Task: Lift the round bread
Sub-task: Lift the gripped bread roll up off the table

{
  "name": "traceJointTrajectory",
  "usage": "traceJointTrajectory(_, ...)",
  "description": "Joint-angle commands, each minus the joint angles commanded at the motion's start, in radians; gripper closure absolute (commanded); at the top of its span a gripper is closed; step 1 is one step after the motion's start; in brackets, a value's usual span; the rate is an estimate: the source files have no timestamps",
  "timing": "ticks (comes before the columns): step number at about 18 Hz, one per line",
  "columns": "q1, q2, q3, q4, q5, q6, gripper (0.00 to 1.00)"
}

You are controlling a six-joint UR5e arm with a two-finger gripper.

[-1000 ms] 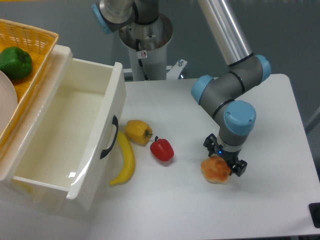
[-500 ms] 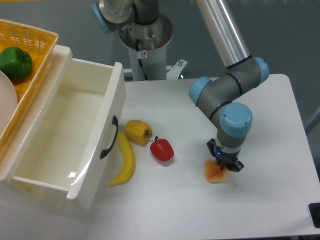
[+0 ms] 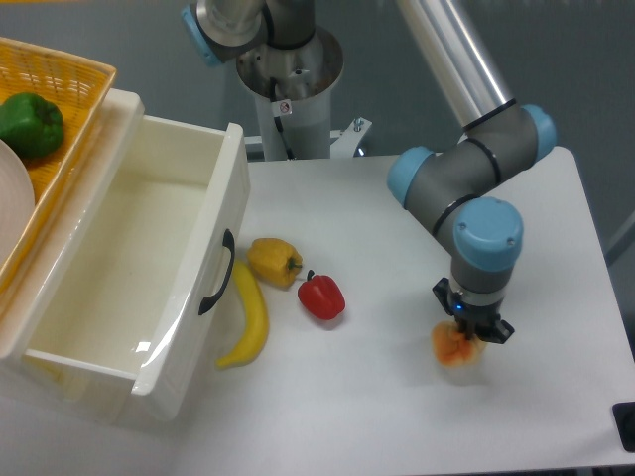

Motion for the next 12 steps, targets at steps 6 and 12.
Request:
traceJointTrajectory(6,-0.005,-0.002,0.062,-0.054,-0.031,0.0,1.0)
traceJointTrajectory(12,-0.003,0.0,0.071,-0.083,-0.031,0.0,1.0)
